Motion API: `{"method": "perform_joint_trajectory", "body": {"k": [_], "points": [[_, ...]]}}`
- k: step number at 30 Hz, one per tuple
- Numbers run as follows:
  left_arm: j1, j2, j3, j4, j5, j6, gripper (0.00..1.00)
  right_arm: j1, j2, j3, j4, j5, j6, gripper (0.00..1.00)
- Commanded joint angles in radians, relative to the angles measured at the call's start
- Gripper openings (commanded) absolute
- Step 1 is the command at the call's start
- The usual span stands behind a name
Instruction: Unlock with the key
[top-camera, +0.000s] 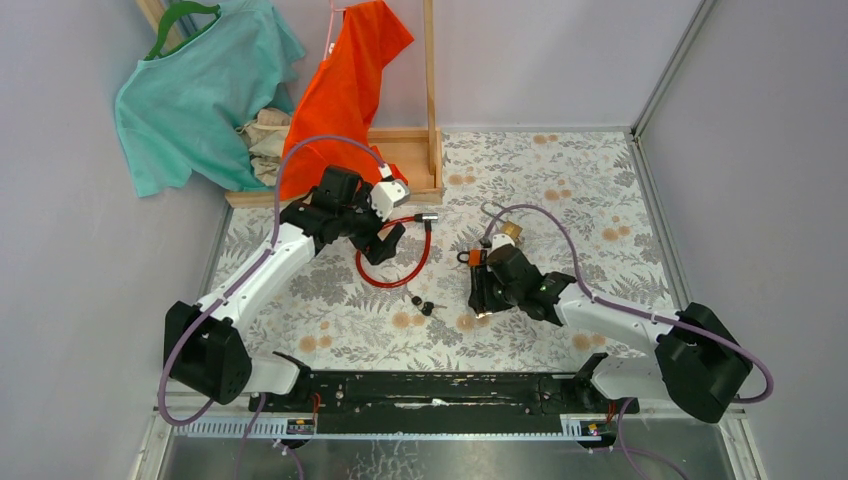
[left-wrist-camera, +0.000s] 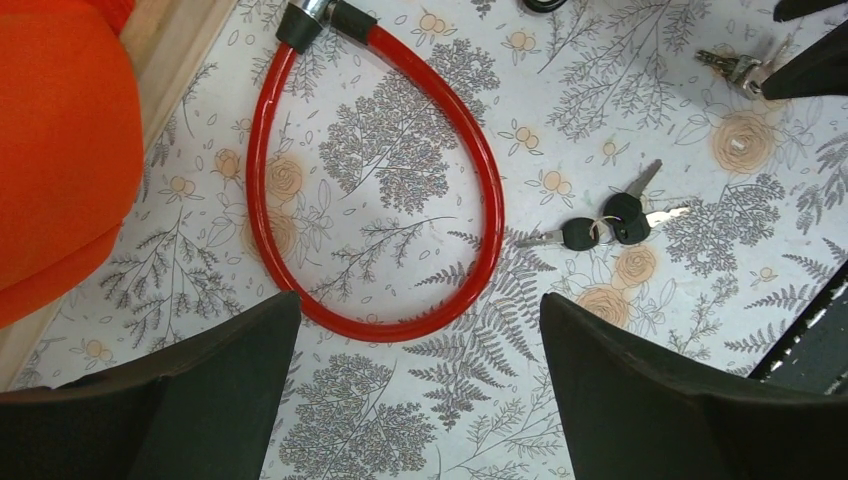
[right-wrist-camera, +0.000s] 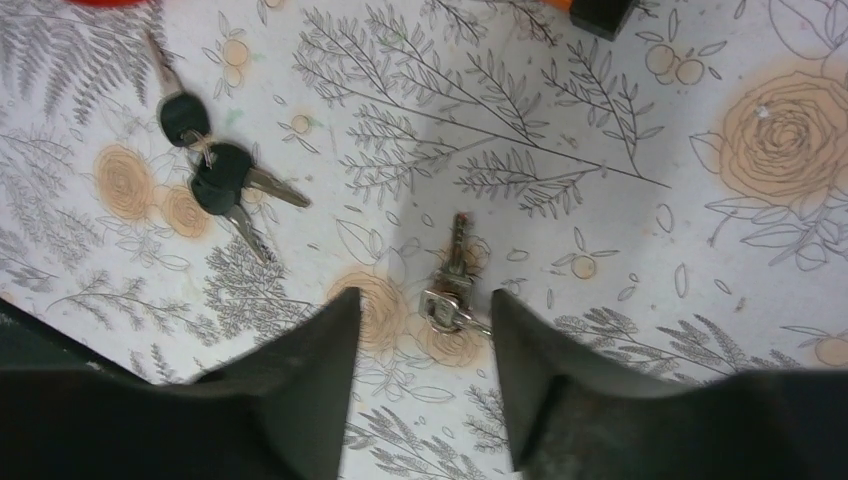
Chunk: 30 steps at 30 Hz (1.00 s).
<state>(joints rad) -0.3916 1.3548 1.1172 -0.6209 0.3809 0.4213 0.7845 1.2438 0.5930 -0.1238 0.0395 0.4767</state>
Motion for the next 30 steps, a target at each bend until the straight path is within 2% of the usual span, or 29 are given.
{"method": "perform_joint_trajectory", "body": {"k": [1, 3, 7, 15, 30], "points": [[0.005, -0.004, 0.04, -0.022, 0.052, 0.018, 0.96, 0.009, 0.027, -0.015, 0.0, -0.002, -0.035, 0.68], [0.005, -0.005, 0.042, -0.026, 0.05, 0.023, 0.96, 0.009, 0.037, -0.023, 0.012, -0.006, -0.047, 0.72], [0.005, -0.012, 0.044, -0.031, 0.042, 0.03, 0.96, 0.013, 0.061, -0.023, 0.025, -0.006, -0.072, 0.72], [0.005, -0.016, 0.052, -0.036, 0.037, 0.035, 0.96, 0.069, 0.125, -0.007, 0.014, 0.028, -0.106, 0.66], [0.005, -0.022, 0.068, -0.039, 0.021, 0.034, 0.95, 0.123, 0.135, 0.005, -0.073, 0.097, -0.028, 0.31]]}}
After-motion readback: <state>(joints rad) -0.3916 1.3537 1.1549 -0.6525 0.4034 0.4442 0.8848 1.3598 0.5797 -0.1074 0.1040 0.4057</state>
